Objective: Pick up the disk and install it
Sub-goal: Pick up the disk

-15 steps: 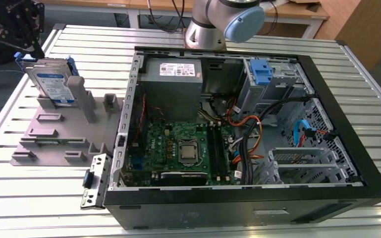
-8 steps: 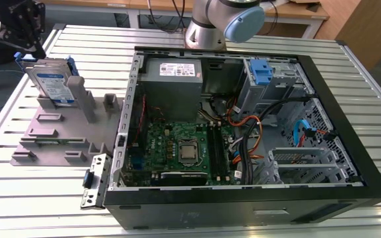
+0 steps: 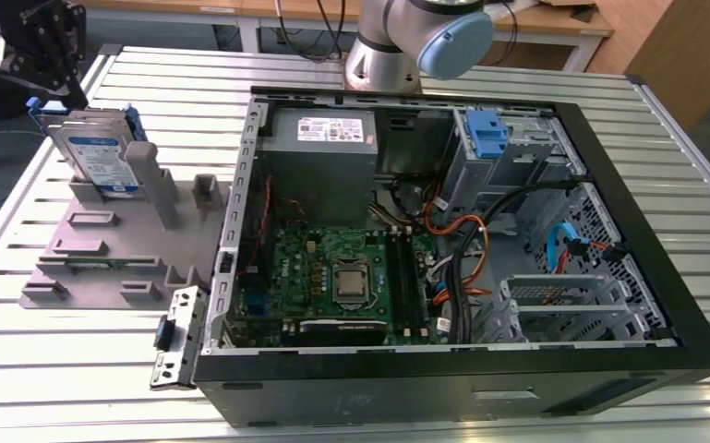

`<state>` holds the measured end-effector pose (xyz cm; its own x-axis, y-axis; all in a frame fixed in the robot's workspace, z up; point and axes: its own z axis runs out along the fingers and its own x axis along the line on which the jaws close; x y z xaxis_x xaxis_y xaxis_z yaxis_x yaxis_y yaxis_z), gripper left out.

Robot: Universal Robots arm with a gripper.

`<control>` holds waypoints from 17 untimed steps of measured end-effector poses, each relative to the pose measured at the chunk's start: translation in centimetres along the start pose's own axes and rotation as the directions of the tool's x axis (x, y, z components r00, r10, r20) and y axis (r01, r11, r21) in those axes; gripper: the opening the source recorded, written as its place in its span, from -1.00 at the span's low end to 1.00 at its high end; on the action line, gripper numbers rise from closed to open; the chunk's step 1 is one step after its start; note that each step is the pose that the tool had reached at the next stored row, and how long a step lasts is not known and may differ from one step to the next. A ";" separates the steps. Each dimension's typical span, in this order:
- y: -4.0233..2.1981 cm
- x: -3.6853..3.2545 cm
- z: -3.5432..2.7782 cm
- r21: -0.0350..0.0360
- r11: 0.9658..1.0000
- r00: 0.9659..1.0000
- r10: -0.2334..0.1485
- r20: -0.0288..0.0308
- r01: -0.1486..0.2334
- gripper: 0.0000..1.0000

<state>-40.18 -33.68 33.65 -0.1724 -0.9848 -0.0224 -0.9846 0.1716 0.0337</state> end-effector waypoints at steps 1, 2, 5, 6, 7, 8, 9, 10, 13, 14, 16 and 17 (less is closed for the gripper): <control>-0.05 -0.01 -0.02 0.000 1.000 1.000 0.000 0.000 0.000 -0.79; -0.05 -0.01 -0.02 0.000 1.000 1.000 0.000 0.000 0.000 -0.79; -0.06 -0.01 -0.01 0.000 1.000 1.000 0.000 0.000 0.000 -0.79; -0.06 -0.01 0.00 0.000 1.000 1.000 0.000 0.000 0.000 -0.79; -0.06 -0.01 0.01 0.000 1.000 1.000 0.000 0.000 0.000 -0.79; -0.08 -0.02 0.03 0.000 1.000 1.000 0.000 0.000 0.000 -0.79; -0.08 -0.03 0.05 0.000 1.000 1.000 0.000 0.000 0.000 -0.79; -0.09 -0.04 0.06 0.000 1.000 1.000 -0.001 0.000 0.001 -0.79; -0.10 -0.12 0.10 0.000 1.000 1.000 -0.007 0.000 0.007 -0.79; -0.09 -0.16 0.13 0.000 1.000 1.000 -0.010 0.000 0.010 -0.79; -0.09 -0.23 0.19 0.000 1.000 1.000 -0.018 0.000 0.018 -0.79; -0.08 -0.24 0.20 0.000 1.000 1.000 -0.020 0.000 0.020 -0.79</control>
<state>-40.07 -33.45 33.46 -0.1524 -0.9881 -0.0228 -0.9879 0.1516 0.0336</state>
